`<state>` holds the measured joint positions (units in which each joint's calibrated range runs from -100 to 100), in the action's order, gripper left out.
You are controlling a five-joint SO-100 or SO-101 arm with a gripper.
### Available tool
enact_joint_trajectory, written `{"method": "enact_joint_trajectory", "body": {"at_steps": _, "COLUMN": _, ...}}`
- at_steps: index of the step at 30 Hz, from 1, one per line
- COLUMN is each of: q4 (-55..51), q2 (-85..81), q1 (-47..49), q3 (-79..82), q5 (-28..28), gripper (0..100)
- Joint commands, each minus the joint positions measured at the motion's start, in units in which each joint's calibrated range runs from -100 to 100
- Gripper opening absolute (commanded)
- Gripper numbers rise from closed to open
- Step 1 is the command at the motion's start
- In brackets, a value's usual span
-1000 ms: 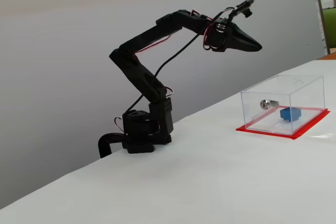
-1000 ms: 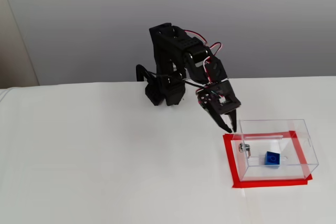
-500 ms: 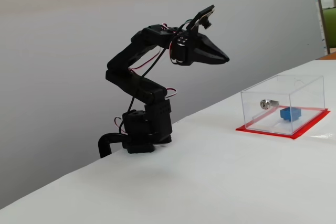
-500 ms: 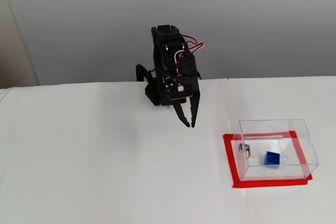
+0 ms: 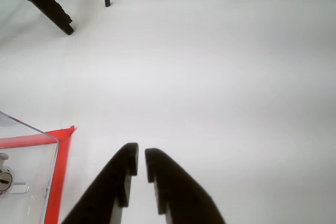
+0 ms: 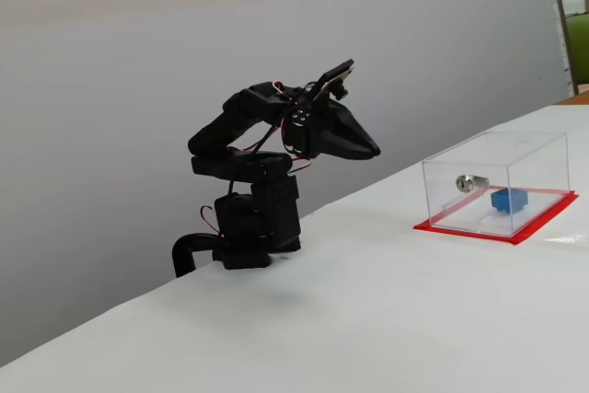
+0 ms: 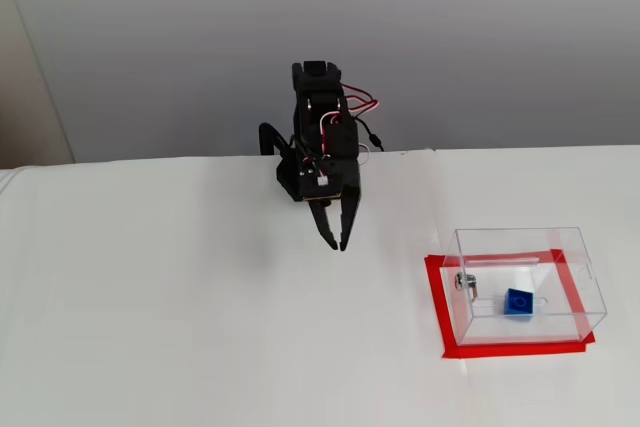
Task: Pick the blue lego brick and place it into the transparent box
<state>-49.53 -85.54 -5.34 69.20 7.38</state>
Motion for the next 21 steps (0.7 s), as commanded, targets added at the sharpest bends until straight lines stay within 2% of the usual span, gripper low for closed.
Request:
{"method": "enact_joint_trajectory", "body": {"at_steps": 1, "q4": 0.53, "q2": -4.11, "q1": -0.68, "q3": 3.95, "q5": -0.33, "gripper": 1}}
{"method": "enact_joint_trajectory", "body": {"at_steps": 8, "q4": 0.62, "q2": -14.12, "q1": -4.82, "q3": 14.8, "q5": -0.33, "gripper": 1}}
{"method": "enact_joint_trajectory", "body": {"at_steps": 18, "q4": 0.7, "q2": -14.21, "q1": -7.34, "q3": 23.75, "q5": -0.44, "gripper": 1}}
{"method": "enact_joint_trajectory", "body": {"at_steps": 21, "q4": 0.7, "q2": -14.21, "q1": -8.45, "q3": 24.56, "q5": -2.42, "gripper": 1}}
